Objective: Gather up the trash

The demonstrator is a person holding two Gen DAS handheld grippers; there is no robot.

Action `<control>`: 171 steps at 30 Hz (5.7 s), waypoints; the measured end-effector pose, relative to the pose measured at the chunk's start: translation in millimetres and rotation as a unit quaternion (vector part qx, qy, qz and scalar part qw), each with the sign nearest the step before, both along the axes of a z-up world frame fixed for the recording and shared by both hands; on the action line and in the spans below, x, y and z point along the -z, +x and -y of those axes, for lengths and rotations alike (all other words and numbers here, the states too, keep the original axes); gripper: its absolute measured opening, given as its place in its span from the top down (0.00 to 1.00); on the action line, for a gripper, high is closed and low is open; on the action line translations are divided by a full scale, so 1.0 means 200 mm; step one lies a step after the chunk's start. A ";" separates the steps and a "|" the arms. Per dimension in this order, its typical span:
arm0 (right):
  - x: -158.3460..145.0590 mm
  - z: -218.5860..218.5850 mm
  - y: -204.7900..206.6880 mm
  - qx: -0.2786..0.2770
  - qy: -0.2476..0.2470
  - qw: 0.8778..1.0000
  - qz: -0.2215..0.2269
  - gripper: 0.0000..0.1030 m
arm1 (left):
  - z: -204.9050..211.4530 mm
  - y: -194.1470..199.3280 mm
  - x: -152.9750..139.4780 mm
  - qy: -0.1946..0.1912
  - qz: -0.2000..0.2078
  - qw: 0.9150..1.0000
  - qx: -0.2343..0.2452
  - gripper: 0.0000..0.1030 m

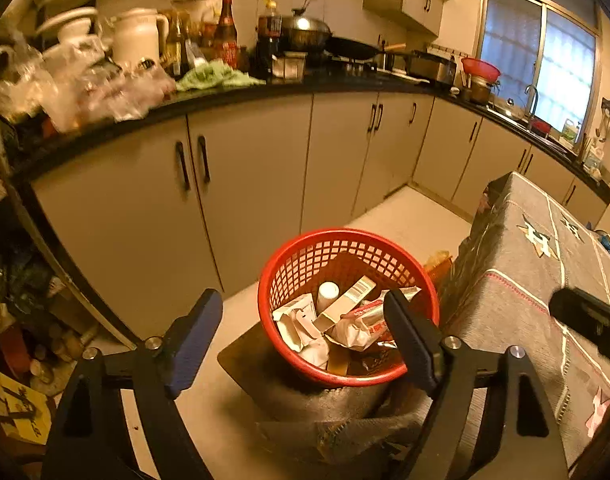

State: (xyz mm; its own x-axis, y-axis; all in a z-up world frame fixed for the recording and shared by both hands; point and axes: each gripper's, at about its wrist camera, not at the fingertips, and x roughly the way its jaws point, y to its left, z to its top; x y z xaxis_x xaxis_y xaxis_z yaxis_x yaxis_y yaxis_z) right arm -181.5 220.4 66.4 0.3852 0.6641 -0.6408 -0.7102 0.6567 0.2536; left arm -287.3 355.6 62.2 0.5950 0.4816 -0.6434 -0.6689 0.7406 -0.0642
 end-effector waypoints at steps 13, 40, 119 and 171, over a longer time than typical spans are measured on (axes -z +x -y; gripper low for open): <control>-0.04 0.49 -0.19 0.056 0.003 0.998 0.025 0.16 | 0.40 0.00 -0.17 0.049 0.003 0.998 0.029 0.18; -0.02 0.75 -0.23 0.093 -0.001 0.995 0.047 0.15 | 0.67 0.09 -0.20 0.089 -0.011 0.995 0.043 0.09; 0.11 0.64 -0.30 0.106 -0.049 0.992 0.039 0.15 | 0.66 -0.08 -0.21 0.119 0.095 0.988 0.035 0.00; 0.12 0.60 -0.35 0.144 -0.084 0.984 0.056 0.15 | 0.53 0.00 0.02 0.016 -0.008 0.998 0.063 0.00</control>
